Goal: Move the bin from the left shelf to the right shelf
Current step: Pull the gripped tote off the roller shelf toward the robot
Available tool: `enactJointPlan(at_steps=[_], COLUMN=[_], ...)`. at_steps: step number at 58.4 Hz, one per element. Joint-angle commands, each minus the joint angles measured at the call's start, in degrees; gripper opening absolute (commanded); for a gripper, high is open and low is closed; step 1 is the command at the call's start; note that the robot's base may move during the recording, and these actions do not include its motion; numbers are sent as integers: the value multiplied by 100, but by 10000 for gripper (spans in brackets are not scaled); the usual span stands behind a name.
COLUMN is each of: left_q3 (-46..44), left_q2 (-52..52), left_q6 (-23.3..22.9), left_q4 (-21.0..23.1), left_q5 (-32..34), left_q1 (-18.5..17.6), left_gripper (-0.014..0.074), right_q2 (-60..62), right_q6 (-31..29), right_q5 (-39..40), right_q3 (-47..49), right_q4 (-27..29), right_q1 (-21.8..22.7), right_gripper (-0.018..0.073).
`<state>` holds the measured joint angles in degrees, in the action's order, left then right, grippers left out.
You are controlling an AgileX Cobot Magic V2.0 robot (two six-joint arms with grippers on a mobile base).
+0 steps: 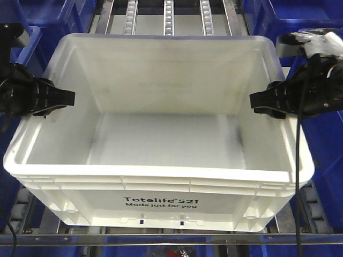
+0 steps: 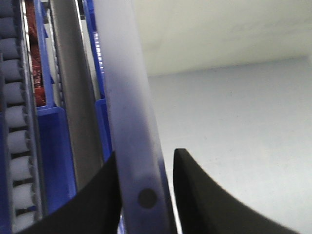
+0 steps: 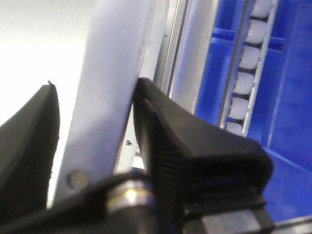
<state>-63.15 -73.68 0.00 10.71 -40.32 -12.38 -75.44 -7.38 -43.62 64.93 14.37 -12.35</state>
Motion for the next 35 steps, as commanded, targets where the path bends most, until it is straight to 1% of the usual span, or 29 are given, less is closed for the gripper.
enactJointPlan(at_steps=[1,18,35], left_q3=[-287,-287,-287], left_q2=[344,760,1022], left_q6=[98,78,78], left_q4=[704,786,791], left_q5=[573,474,291], left_q1=[-79,-79,-79], left_gripper=[-8,-8,-8], right_q2=[353,694,700], right_q6=[-161,-161,-161], right_q5=[659,616,467], right_q3=[275,275,275], right_q4=[384,461,469], right_q1=[-18,-18,-18], right_gripper=[-5,-5,-5])
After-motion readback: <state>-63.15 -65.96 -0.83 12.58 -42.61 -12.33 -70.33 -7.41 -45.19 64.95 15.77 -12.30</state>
